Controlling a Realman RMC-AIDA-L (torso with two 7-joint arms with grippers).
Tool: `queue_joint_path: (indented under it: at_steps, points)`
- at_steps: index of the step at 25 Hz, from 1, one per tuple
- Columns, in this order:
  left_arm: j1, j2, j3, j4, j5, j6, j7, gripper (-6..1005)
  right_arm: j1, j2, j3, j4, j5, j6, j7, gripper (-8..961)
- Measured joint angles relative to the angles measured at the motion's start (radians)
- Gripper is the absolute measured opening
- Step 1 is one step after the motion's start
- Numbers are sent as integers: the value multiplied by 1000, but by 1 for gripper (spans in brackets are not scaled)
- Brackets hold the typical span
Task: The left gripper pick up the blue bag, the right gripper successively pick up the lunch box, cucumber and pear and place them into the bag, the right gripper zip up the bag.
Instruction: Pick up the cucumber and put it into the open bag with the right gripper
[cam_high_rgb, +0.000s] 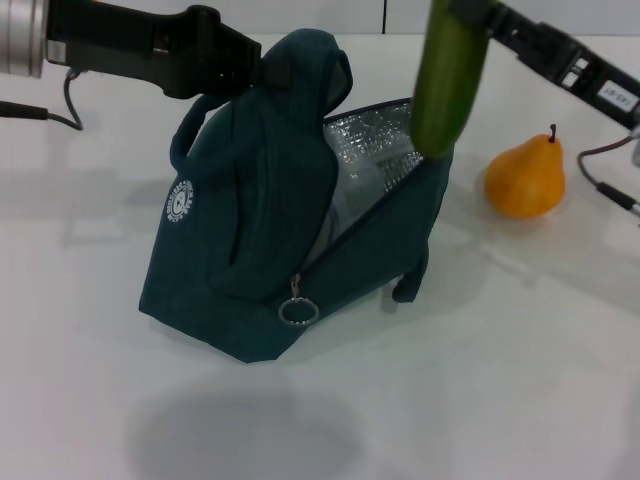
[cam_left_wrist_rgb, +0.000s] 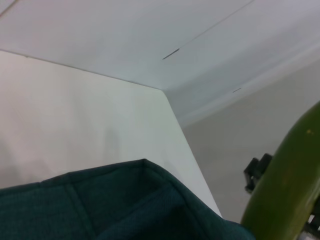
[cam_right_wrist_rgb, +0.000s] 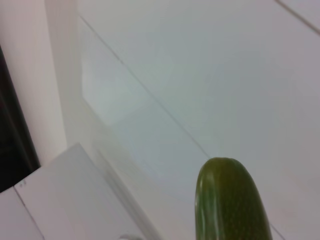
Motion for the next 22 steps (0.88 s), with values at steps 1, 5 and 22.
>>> queue_joint_path:
  at_steps: [1,5,22]
  points:
    - [0,0,0,0,0,0,0,46,9,0,-6,12,-3,10,-17,652]
    - [1,-1,2,0,-1,0,1,46,60,0,-32,74,-5,51,-103,655]
    - [14,-4,0,0,5,0,17,47,150,0,-50,235,-44,105,-329,671]
